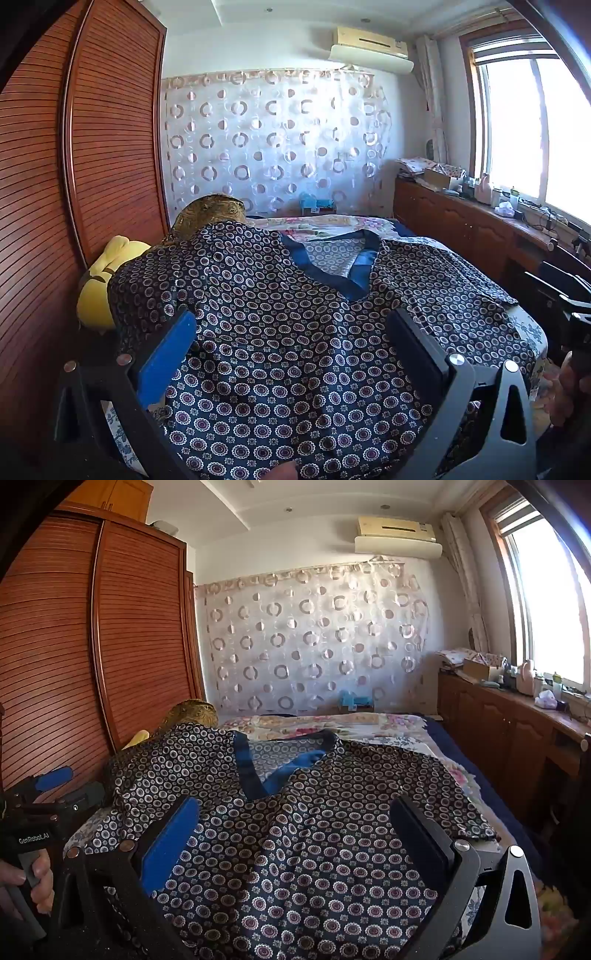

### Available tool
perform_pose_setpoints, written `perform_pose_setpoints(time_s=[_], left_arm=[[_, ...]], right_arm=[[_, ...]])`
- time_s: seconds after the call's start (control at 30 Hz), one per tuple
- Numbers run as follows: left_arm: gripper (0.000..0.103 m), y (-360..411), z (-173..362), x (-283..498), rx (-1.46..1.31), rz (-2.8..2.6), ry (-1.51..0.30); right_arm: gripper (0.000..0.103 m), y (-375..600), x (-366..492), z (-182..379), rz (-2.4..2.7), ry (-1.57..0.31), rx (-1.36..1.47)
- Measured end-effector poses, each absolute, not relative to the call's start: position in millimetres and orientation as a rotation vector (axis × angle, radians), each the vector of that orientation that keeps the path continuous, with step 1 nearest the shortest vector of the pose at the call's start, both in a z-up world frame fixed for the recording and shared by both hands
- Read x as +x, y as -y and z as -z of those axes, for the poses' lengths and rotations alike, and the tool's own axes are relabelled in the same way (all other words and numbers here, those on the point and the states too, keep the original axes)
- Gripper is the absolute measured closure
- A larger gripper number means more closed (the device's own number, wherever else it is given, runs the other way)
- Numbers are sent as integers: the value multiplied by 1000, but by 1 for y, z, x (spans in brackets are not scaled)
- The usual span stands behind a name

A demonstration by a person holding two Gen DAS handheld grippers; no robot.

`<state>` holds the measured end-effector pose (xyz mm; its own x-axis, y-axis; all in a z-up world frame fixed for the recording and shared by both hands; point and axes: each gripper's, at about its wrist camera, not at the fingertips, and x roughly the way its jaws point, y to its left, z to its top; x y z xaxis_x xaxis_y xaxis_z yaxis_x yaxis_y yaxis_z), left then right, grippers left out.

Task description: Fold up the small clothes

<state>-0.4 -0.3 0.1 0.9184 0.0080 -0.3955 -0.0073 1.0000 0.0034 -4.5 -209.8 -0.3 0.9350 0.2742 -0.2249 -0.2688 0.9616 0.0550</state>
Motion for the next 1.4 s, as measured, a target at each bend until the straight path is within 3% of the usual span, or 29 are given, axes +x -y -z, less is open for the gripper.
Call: perform_pose_setpoints(time_s=[1.4], left_arm=[[0, 4, -8, -7, -4, -5, -400]], right_arm=[[0, 208, -4, 3, -274, -238, 15]])
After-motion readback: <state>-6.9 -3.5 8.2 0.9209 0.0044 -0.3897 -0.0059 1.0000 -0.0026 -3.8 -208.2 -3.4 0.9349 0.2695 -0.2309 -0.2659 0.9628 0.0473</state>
